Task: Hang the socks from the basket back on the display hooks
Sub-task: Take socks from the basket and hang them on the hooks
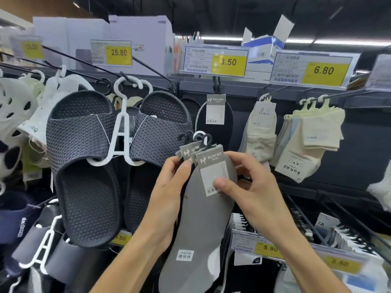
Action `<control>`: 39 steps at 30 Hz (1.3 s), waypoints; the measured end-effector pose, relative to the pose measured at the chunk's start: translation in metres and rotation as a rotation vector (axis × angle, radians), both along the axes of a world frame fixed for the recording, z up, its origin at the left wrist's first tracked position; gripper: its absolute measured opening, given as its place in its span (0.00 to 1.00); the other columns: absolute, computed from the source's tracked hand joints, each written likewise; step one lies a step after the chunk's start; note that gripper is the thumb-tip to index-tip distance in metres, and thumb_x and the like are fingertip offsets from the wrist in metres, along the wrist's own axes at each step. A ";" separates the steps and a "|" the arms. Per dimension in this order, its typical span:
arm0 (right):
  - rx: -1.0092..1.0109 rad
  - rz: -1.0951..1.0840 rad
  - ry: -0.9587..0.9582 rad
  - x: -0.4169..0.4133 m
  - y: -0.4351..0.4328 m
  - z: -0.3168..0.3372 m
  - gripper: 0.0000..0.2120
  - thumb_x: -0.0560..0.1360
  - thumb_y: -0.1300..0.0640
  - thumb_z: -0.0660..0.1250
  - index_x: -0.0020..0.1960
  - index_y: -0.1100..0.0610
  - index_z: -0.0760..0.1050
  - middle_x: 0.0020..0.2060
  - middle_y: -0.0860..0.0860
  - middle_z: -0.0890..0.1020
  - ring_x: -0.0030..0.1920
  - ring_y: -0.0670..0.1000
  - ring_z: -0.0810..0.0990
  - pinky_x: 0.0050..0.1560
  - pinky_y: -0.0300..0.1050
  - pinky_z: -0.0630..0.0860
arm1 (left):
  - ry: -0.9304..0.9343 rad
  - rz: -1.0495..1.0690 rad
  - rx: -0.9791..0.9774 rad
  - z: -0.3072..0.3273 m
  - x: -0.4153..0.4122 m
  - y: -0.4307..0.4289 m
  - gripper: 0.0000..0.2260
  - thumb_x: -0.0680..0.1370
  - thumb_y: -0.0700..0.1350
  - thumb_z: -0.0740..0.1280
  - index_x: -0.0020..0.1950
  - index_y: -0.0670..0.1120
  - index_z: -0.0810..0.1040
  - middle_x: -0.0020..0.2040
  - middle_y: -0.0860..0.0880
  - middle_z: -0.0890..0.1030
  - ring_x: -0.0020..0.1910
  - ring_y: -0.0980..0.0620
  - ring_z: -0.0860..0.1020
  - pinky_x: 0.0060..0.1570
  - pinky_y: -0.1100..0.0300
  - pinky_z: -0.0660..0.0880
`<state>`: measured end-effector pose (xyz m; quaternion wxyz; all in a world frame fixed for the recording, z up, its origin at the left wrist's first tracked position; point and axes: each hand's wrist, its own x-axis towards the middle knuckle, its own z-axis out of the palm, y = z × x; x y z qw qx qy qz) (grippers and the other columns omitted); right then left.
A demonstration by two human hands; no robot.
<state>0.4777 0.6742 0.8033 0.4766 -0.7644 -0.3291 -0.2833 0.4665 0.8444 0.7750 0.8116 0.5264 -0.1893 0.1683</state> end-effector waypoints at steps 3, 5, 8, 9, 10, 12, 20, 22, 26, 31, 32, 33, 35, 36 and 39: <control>-0.018 0.010 0.001 -0.003 -0.001 0.002 0.19 0.70 0.49 0.73 0.55 0.30 0.74 0.51 0.35 0.80 0.52 0.42 0.78 0.46 0.35 0.79 | -0.024 0.005 -0.025 0.001 0.000 -0.001 0.12 0.76 0.54 0.69 0.57 0.51 0.80 0.52 0.46 0.86 0.46 0.51 0.85 0.41 0.59 0.81; 0.008 0.042 0.041 -0.003 -0.003 0.004 0.19 0.68 0.51 0.74 0.54 0.33 0.75 0.50 0.38 0.82 0.50 0.42 0.80 0.48 0.38 0.81 | -0.049 0.019 -0.021 0.002 -0.001 -0.002 0.12 0.77 0.53 0.70 0.58 0.51 0.80 0.53 0.45 0.86 0.47 0.51 0.85 0.41 0.60 0.81; 0.062 0.104 0.103 0.000 -0.005 0.008 0.20 0.67 0.54 0.75 0.53 0.37 0.76 0.50 0.43 0.83 0.49 0.42 0.81 0.48 0.42 0.82 | -0.072 0.050 -0.006 0.002 -0.001 -0.002 0.12 0.77 0.53 0.68 0.58 0.51 0.80 0.55 0.45 0.86 0.51 0.48 0.85 0.45 0.58 0.82; 0.075 0.118 0.109 0.001 -0.007 0.009 0.20 0.67 0.54 0.75 0.54 0.37 0.76 0.51 0.44 0.83 0.50 0.42 0.81 0.47 0.42 0.82 | -0.077 0.068 -0.005 0.001 0.000 -0.001 0.12 0.77 0.53 0.67 0.58 0.52 0.80 0.55 0.45 0.86 0.53 0.47 0.85 0.47 0.56 0.82; 0.092 0.126 0.106 0.003 -0.008 0.012 0.20 0.67 0.54 0.75 0.54 0.38 0.76 0.52 0.45 0.83 0.50 0.43 0.82 0.47 0.42 0.81 | -0.080 0.086 -0.006 0.001 0.000 0.000 0.12 0.77 0.54 0.67 0.58 0.52 0.81 0.55 0.46 0.86 0.55 0.46 0.84 0.49 0.53 0.81; 0.137 0.127 0.093 0.007 -0.014 0.019 0.20 0.68 0.54 0.74 0.56 0.38 0.76 0.53 0.44 0.83 0.52 0.45 0.83 0.49 0.43 0.81 | -0.082 0.123 -0.020 0.000 0.000 0.004 0.11 0.77 0.55 0.68 0.57 0.54 0.81 0.56 0.46 0.86 0.56 0.45 0.84 0.53 0.48 0.79; 0.338 0.060 0.129 0.049 -0.030 0.057 0.20 0.66 0.59 0.70 0.53 0.39 0.79 0.50 0.46 0.83 0.49 0.47 0.83 0.47 0.43 0.78 | -0.092 0.171 0.023 0.003 -0.005 0.021 0.11 0.76 0.56 0.68 0.54 0.54 0.82 0.48 0.48 0.87 0.43 0.53 0.85 0.38 0.61 0.81; 0.384 0.017 0.143 0.059 -0.034 0.066 0.19 0.65 0.59 0.69 0.52 0.40 0.80 0.49 0.45 0.84 0.47 0.44 0.83 0.46 0.42 0.77 | -0.091 0.155 0.014 0.003 -0.006 0.022 0.08 0.77 0.56 0.68 0.52 0.54 0.83 0.46 0.49 0.87 0.42 0.54 0.85 0.37 0.62 0.80; 0.364 -0.070 0.118 0.076 -0.030 0.077 0.18 0.68 0.60 0.68 0.53 0.40 0.78 0.49 0.44 0.84 0.48 0.45 0.82 0.45 0.39 0.74 | -0.090 0.139 0.012 0.004 -0.006 0.021 0.09 0.75 0.55 0.67 0.50 0.55 0.83 0.45 0.50 0.86 0.41 0.54 0.85 0.37 0.63 0.80; 0.309 -0.111 0.079 0.091 -0.014 0.084 0.18 0.72 0.60 0.67 0.56 0.41 0.76 0.52 0.40 0.80 0.47 0.33 0.78 0.42 0.31 0.72 | -0.088 0.118 0.020 0.005 -0.008 0.014 0.10 0.75 0.55 0.67 0.51 0.53 0.83 0.46 0.49 0.87 0.42 0.54 0.85 0.37 0.62 0.79; 0.299 -0.116 0.065 0.094 -0.011 0.086 0.18 0.73 0.61 0.67 0.58 0.43 0.76 0.51 0.38 0.79 0.45 0.30 0.78 0.40 0.28 0.72 | -0.085 0.113 0.021 0.005 -0.008 0.013 0.10 0.75 0.55 0.67 0.51 0.53 0.83 0.45 0.49 0.87 0.41 0.53 0.85 0.37 0.62 0.80; 0.293 -0.126 0.050 0.097 -0.008 0.088 0.18 0.74 0.62 0.67 0.60 0.45 0.75 0.50 0.37 0.78 0.44 0.30 0.77 0.39 0.27 0.71 | -0.083 0.108 0.020 0.005 -0.009 0.012 0.10 0.75 0.55 0.67 0.51 0.53 0.83 0.45 0.49 0.87 0.42 0.53 0.85 0.37 0.62 0.80; 0.297 -0.148 0.019 0.101 -0.003 0.093 0.19 0.74 0.64 0.67 0.62 0.49 0.75 0.49 0.37 0.77 0.43 0.28 0.76 0.40 0.24 0.70 | -0.081 0.105 0.022 0.005 -0.010 0.011 0.10 0.75 0.54 0.67 0.51 0.53 0.83 0.46 0.48 0.87 0.42 0.53 0.85 0.38 0.61 0.80; 0.301 -0.154 0.003 0.102 -0.001 0.096 0.19 0.74 0.64 0.67 0.62 0.50 0.75 0.49 0.37 0.76 0.42 0.26 0.75 0.40 0.23 0.70 | -0.080 0.104 0.024 0.004 -0.011 0.011 0.10 0.75 0.54 0.67 0.51 0.52 0.83 0.46 0.48 0.87 0.42 0.52 0.85 0.38 0.61 0.80; 0.312 -0.149 -0.020 0.106 0.006 0.100 0.18 0.76 0.64 0.66 0.63 0.49 0.73 0.50 0.37 0.76 0.44 0.29 0.76 0.41 0.25 0.72 | -0.079 0.094 0.024 0.004 -0.012 0.011 0.11 0.75 0.54 0.67 0.52 0.51 0.82 0.47 0.47 0.87 0.43 0.52 0.85 0.39 0.60 0.80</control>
